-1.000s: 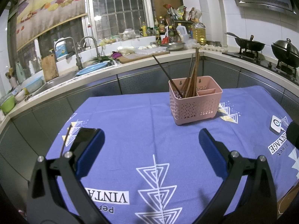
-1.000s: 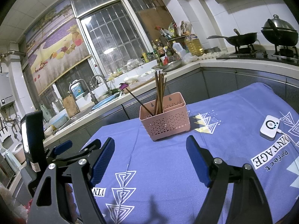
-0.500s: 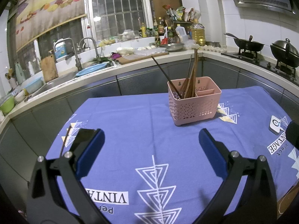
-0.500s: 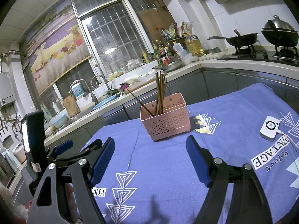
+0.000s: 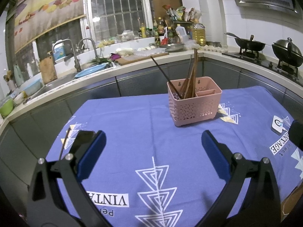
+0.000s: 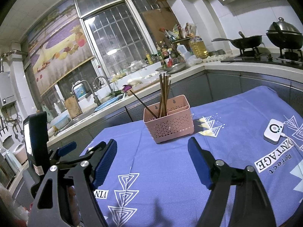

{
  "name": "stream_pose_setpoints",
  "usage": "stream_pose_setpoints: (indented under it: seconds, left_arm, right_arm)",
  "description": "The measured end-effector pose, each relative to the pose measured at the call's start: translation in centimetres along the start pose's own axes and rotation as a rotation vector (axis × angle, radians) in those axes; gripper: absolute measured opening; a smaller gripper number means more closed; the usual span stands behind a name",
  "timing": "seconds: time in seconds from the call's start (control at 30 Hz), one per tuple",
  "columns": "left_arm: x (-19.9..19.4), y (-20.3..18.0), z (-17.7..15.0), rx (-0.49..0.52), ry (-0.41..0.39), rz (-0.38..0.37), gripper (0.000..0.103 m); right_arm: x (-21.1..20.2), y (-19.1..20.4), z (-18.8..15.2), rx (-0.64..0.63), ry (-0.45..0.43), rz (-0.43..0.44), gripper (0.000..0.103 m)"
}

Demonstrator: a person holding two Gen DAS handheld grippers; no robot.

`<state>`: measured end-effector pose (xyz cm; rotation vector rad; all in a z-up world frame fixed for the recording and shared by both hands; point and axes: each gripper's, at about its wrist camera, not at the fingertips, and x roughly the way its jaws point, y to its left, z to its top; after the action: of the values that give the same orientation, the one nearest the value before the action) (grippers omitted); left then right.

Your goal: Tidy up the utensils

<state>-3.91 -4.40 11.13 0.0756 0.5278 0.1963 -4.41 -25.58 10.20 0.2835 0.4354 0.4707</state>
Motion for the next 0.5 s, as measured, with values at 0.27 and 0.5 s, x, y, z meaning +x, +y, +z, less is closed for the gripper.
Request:
stream_pose_setpoints:
  seconds: [0.27, 0.5]
  left_arm:
    - [0.05, 0.09, 0.06, -0.006, 0.003, -0.005, 0.097]
    - [0.21, 0.26, 0.16, -0.004, 0.004, -0.006, 0.097]
  right_arm:
    - [0.09, 0.06, 0.02, -0.001, -0.001, 0.0, 0.076]
    - [0.01, 0.13, -0.06, 0.001, -0.001, -0.001, 0.076]
